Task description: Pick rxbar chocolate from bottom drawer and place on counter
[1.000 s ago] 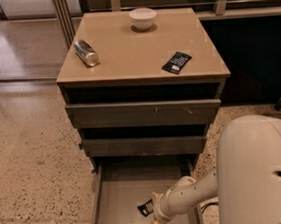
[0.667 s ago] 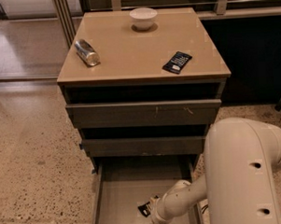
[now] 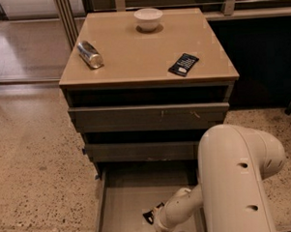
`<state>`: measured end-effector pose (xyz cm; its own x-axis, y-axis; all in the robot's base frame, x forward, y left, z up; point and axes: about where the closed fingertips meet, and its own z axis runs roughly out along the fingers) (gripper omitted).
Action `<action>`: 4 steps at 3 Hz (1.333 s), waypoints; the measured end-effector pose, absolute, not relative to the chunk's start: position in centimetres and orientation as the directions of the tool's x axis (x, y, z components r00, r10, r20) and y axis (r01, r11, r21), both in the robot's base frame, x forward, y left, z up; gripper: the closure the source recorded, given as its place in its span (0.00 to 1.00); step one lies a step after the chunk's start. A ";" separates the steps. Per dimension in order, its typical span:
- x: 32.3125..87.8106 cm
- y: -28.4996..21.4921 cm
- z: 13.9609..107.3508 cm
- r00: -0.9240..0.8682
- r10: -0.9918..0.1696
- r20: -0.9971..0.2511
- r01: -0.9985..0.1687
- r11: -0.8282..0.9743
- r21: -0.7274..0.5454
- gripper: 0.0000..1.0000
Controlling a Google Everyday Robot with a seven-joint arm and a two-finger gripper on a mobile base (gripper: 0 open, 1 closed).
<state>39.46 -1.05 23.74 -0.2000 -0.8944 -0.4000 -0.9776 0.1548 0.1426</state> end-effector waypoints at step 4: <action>46.2 -0.7 20.0 -0.216 -0.908 -0.358 -0.976 0.196 0.092 0.00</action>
Offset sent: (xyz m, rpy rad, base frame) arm 0.0568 0.0187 -0.0801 -0.0473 0.0118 0.0173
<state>46.23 -0.72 20.02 -0.2164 -0.9081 -0.3584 -0.9762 0.1961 0.0925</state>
